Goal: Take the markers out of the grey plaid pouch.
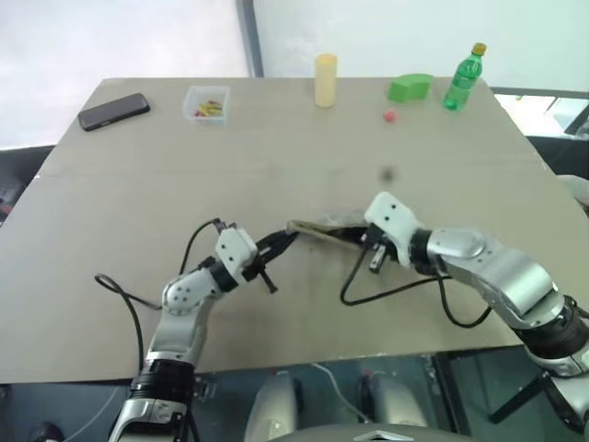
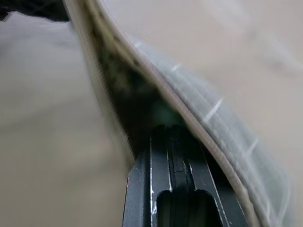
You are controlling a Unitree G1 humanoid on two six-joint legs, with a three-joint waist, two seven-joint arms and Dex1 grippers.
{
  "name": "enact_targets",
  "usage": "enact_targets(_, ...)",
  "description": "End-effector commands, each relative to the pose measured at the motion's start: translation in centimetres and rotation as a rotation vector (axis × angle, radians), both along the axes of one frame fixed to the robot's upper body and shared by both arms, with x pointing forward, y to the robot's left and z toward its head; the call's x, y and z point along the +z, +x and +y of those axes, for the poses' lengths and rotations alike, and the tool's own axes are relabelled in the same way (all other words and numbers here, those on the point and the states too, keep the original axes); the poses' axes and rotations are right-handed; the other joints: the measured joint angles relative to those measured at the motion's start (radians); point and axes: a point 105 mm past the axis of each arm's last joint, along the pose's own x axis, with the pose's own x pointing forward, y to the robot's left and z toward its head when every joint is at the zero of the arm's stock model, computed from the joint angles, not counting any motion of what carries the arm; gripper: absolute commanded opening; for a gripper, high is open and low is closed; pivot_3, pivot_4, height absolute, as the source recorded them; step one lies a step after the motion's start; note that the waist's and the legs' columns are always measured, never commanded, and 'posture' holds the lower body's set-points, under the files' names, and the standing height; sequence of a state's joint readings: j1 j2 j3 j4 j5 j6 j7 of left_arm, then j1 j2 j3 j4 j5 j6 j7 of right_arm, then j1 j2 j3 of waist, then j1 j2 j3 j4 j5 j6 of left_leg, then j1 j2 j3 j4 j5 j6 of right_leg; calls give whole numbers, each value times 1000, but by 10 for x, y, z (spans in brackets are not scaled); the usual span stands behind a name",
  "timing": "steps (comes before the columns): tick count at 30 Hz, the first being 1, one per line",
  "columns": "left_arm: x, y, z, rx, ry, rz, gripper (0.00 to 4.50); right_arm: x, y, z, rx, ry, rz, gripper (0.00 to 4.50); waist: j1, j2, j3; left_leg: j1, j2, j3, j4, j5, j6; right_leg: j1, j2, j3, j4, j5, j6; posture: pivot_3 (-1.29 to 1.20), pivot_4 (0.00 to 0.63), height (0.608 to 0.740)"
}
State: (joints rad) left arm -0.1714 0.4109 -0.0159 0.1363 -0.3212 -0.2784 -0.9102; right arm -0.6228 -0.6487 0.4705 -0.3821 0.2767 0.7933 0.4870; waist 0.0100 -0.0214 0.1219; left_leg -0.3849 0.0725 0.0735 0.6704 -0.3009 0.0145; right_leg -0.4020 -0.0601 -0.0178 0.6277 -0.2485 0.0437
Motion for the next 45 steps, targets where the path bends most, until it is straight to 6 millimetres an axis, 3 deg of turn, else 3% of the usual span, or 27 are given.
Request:
enact_targets(1, -5, -2, 0, -37, -48, 87, 0, 21, 18, 5, 52, -143, -241, 66, -1, 0, 0, 0, 0, 0, 0, 0, 0, 0, 0, 0, 0, 0, 0, 0, 150, 740)
enact_targets(5, -16, -6, 0, -79, -89, 196, 0, 27, 24, 21, 168, -257, -390, 66, -3, 0, 0, 0, 0, 1, 0, 0, 0, -1, 0, 0, 0, 0, 0, 0, 150, 740)
enact_targets(10, -18, -7, -1, -129, -182, 302, 0, -6, 14, 37, 404, -417, -434, 66, -8, 0, 0, -1, 0, 1, -1, 0, 0, -2, 0, 0, -1, 0, 0, 0, 150, 740)
enact_targets(14, -5, -13, -6, -223, -277, 342, 0, -10, 9, 44, 444, -365, -449, 66, -15, 0, 0, -1, 0, 1, 0, 0, 0, -2, 0, 0, 0, 0, 0, 0, 150, 740)
enact_targets(19, 24, -34, -21, -440, -393, 397, 0, 19, 3, 18, 307, -158, -350, 66, -11, 1, 0, -3, 0, 0, 1, 0, -1, -2, 0, -1, 0, 0, 0, 0, 150, 740)
enact_targets(26, 70, -40, -29, -583, -533, 512, 0, 64, -33, -23, 321, -230, -249, 66, -1, 2, 1, -5, 0, -3, 4, 0, -1, -2, -1, -3, 1, 0, 0, 0, 150, 740)
enact_targets(30, 47, -28, -30, -470, -426, 548, 0, 60, -47, -17, 352, -235, -166, 66, -7, 1, 1, -1, 0, -2, 2, 0, 0, -1, 0, -1, 1, 0, 0, 0, 150, 740)
enact_targets(34, -7, -13, -21, -245, -207, 554, 0, 3, -51, -12, 354, -295, -20, 66, -4, 1, 0, 3, 0, -2, 0, 0, 0, 3, 1, 0, 0, 0, 0, 0, 150, 740)
enact_targets(36, -23, -12, -15, -176, -148, 549, 0, -12, -50, -9, 341, -292, 6, 66, -3, 1, 1, 2, 0, -1, 1, 0, 0, 2, 1, 0, -1, 0, 0, 0, 150, 740)
enact_targets(39, -28, -13, -10, -120, -138, 549, 0, -19, -42, -6, 315, -303, 0, 66, -4, 1, 1, 1, 0, 0, 1, 0, 0, 1, 1, 1, 0, 0, 0, 0, 150, 740)
enact_targets(45, -16, -13, -11, -105, -195, 537, 0, -6, -16, -6, 270, -357, -122, 66, -4, 1, 0, 4, 0, 0, 3, 0, 0, 2, 1, 2, 4, 0, 0, 0, 150, 740)
